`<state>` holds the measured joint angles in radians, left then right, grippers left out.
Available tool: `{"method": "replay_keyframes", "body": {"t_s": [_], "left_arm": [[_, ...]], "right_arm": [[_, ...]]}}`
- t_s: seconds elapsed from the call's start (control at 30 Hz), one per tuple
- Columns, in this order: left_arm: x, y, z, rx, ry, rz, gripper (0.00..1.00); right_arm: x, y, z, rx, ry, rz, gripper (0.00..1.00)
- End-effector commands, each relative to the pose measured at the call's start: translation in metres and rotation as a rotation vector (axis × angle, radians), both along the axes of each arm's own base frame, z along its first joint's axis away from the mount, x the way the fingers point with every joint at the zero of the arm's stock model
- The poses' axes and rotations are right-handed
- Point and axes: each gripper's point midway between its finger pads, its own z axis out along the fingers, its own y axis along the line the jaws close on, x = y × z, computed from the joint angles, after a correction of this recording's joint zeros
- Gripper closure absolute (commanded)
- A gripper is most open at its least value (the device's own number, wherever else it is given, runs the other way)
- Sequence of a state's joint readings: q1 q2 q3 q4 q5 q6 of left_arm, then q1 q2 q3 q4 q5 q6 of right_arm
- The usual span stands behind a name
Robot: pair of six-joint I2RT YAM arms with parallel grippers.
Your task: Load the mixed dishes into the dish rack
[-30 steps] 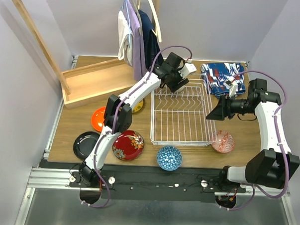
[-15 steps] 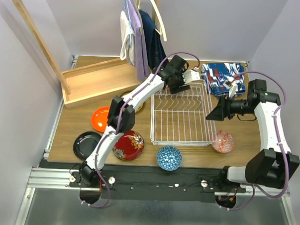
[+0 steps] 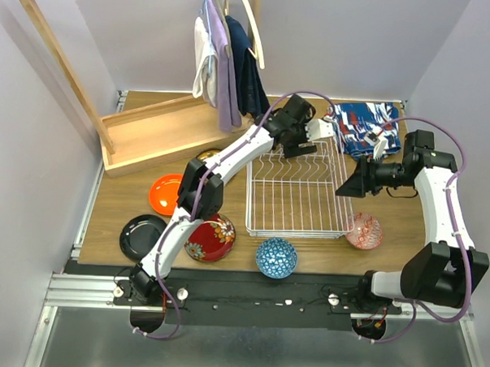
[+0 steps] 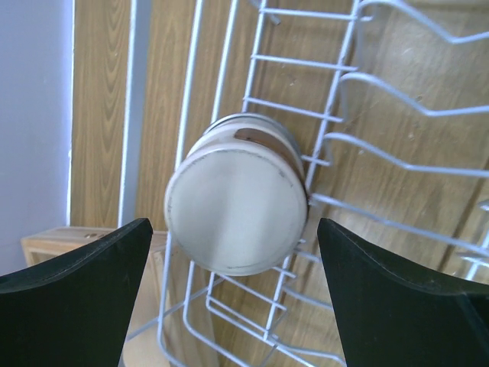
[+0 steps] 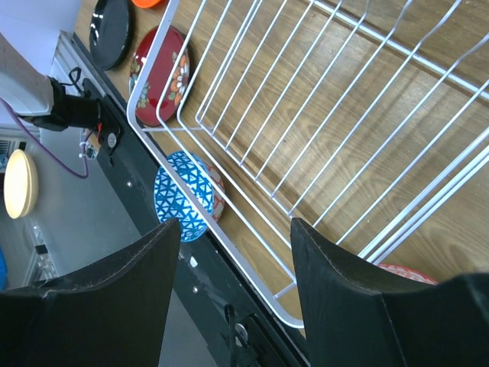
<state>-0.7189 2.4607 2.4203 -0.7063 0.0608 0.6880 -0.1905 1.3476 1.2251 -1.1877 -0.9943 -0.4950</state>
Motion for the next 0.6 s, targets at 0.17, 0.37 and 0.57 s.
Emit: {"method": "replay_keyframes", "body": {"t_s": [0.17,0.37,0.57], "left_arm": [[-0.005,-0.015,0.047,-0.106,-0.068,0.013,0.03],[-0.003,-0.009,0.040,-0.097,-0.055,0.035,0.08],[0.001,-0.007,0.031,-0.109,-0.022,0.039,0.11]], "right_arm": [[0.004,0.004,0.000,0.040,-0.006,-0.005,0.33],[0.005,0.005,-0.003,0.041,0.000,-0.010,0.33],[0.006,0.004,-0.003,0.037,0.002,-0.019,0.33]]}}
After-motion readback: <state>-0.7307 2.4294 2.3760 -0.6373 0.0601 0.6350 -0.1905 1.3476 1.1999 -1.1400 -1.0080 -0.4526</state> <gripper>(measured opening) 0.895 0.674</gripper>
